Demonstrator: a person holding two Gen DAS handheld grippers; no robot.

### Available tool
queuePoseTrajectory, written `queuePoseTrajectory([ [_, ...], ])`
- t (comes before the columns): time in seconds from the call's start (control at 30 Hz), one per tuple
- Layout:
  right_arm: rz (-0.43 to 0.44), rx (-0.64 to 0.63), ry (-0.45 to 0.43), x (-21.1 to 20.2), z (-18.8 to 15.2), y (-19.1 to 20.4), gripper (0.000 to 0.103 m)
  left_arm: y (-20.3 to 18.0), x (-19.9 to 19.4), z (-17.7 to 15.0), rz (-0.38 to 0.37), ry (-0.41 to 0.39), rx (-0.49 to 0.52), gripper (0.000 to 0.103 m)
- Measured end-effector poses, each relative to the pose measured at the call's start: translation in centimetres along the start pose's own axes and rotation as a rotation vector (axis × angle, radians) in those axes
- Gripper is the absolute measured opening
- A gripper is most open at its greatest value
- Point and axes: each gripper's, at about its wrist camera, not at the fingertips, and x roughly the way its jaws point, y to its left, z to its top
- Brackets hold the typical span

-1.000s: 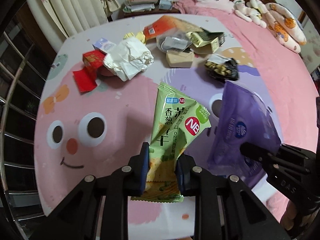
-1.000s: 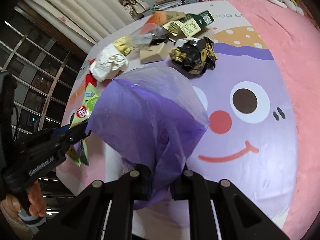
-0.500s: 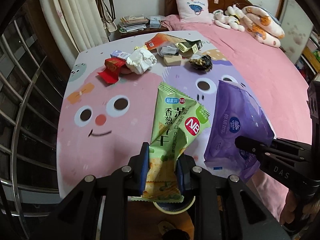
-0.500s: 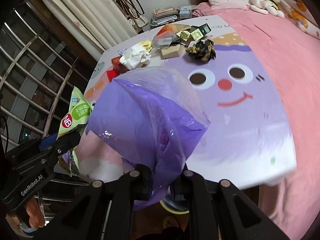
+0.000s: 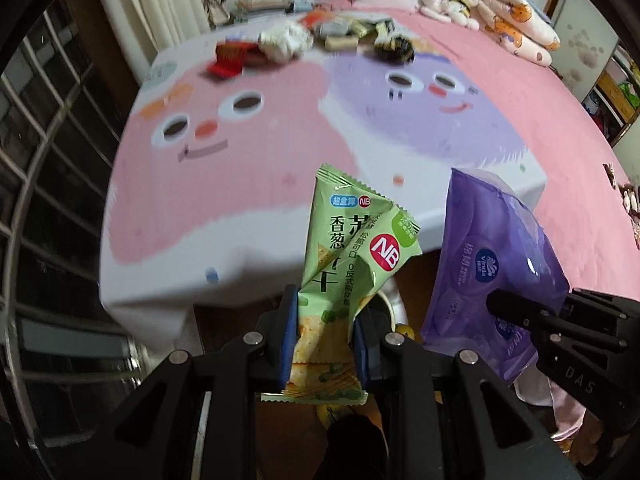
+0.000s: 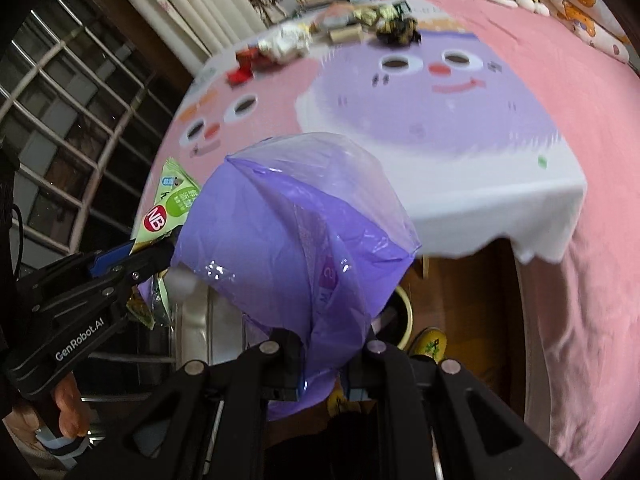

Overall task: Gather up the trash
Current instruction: 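Carry bag and wrapper down over the wastebasket and open both tools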

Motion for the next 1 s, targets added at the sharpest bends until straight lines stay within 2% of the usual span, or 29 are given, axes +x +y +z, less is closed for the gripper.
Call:
queuePoseTrajectory([
  [0.13,-0.017,0.003,0.064,2.5,-1.9,-0.5,0.012,0.2,3.0,-1.9,-0.017,0.053,-0.033,0.022],
  [0.27,-0.032,0.033,0.132,6.8,-3.5,-1.9,0.012,0.0,7.7,-4.0,-0.018,0.104,-0.051,0.023],
  [0.5,-0.070,0.064,0.219,18.4,-6.3,-5.9,0.012,-0.3,18.2,-6.8,-0.025,0.150,-0.072,0.024],
  [0.67,-0.096,0.036,0.246,26.0,-7.3,-7.9,0.012,-0.7,25.6,-8.6,-0.022,0.158,-0.100,0.030],
  [0.8,-0.100,0.029,0.267,31.2,-8.1,-9.7,0.013,-1.3,30.1,-9.9,-0.026,0.169,-0.105,0.043],
  [0.87,-0.100,0.025,0.268,32.8,-8.6,-10.4,0.014,-1.7,31.8,-10.5,-0.033,0.176,-0.105,0.058],
  [0.93,-0.097,0.019,0.271,34.2,-8.6,-10.9,0.014,-1.9,33.3,-10.9,-0.032,0.180,-0.107,0.080],
  [1.0,-0.078,0.024,0.290,35.4,-9.0,-11.8,0.018,-2.1,34.5,-11.3,-0.027,0.190,-0.102,0.091],
])
